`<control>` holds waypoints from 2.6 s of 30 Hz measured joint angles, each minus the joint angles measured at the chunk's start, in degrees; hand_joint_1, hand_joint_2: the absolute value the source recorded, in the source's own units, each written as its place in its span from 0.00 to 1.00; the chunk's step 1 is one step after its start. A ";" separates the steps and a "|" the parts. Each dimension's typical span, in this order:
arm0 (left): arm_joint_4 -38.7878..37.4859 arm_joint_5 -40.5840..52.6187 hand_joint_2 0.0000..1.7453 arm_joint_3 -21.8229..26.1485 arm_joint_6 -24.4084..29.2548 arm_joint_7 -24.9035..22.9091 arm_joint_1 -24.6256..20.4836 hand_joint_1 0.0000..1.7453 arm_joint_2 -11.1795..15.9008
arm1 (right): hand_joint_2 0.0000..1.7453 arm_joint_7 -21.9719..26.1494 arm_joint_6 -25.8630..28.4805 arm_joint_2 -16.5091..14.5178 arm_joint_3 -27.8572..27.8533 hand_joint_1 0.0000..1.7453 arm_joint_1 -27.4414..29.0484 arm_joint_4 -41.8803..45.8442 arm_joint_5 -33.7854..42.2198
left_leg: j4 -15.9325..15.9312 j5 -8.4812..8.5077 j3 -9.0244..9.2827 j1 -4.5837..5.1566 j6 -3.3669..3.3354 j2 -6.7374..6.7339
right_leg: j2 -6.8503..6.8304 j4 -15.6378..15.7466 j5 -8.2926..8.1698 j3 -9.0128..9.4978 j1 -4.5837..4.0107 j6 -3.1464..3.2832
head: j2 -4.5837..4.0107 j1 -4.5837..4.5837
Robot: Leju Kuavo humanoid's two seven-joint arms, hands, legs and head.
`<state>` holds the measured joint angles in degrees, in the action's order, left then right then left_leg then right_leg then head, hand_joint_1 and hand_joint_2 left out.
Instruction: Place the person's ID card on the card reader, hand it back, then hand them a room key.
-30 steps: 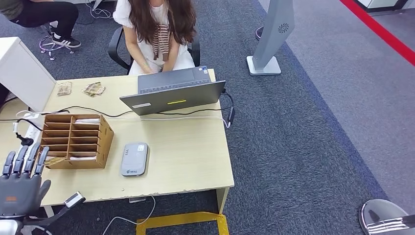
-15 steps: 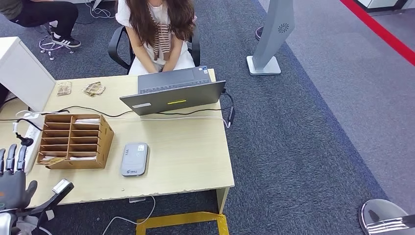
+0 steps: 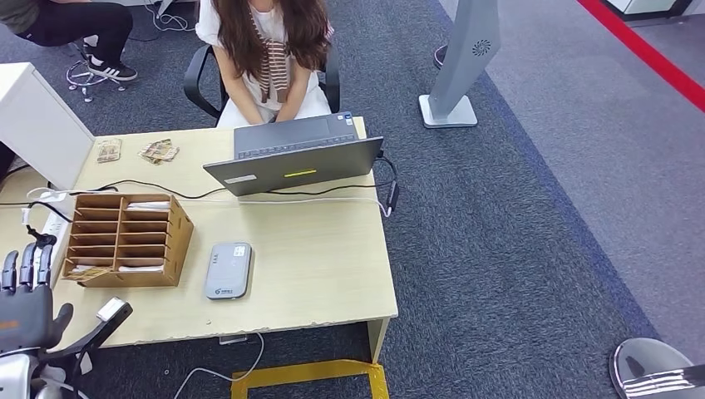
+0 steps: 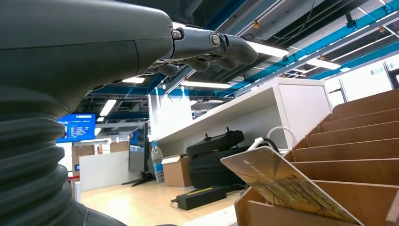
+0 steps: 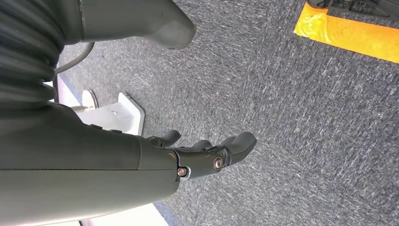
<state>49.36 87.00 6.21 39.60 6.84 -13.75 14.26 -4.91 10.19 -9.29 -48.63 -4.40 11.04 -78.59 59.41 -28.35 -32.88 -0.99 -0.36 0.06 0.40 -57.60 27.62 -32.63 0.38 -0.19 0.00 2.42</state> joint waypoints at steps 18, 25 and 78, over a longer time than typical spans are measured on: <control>-2.39 -0.63 1.00 0.00 0.00 -0.58 -2.65 0.00 -2.49 | 1.00 0.14 -0.01 0.02 0.00 0.00 -0.23 0.00 -0.20 | 0.01 0.00 0.00 0.00 0.00 0.00 | 0.00 0.00 -0.01 0.00 0.00 -0.01 | 0.00 0.01; -3.67 -1.23 1.00 0.00 0.00 -1.04 -3.91 0.00 -2.79 | 1.00 0.44 -0.08 0.02 0.00 0.00 -0.24 0.00 -0.18 | 0.01 0.00 0.00 0.00 0.00 0.00 | 0.00 0.00 -0.01 0.00 0.00 -0.01 | 0.00 0.00; -11.51 -3.01 1.00 -0.02 0.46 -0.10 -8.04 1.00 -3.71 | 1.00 1.08 -0.74 0.02 0.04 0.00 -0.52 0.00 -0.68 | 0.01 0.00 0.00 0.00 0.00 0.00 | 0.00 0.00 -0.01 0.00 0.00 -0.01 | 0.00 -0.01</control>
<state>37.84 83.99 6.19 40.07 6.74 -21.79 10.56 -3.83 9.44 -9.27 -48.59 -4.92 11.04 -79.27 59.42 -28.35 -32.88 -0.98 -0.36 0.05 0.41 -57.60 27.61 -32.62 0.38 -0.19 0.00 2.42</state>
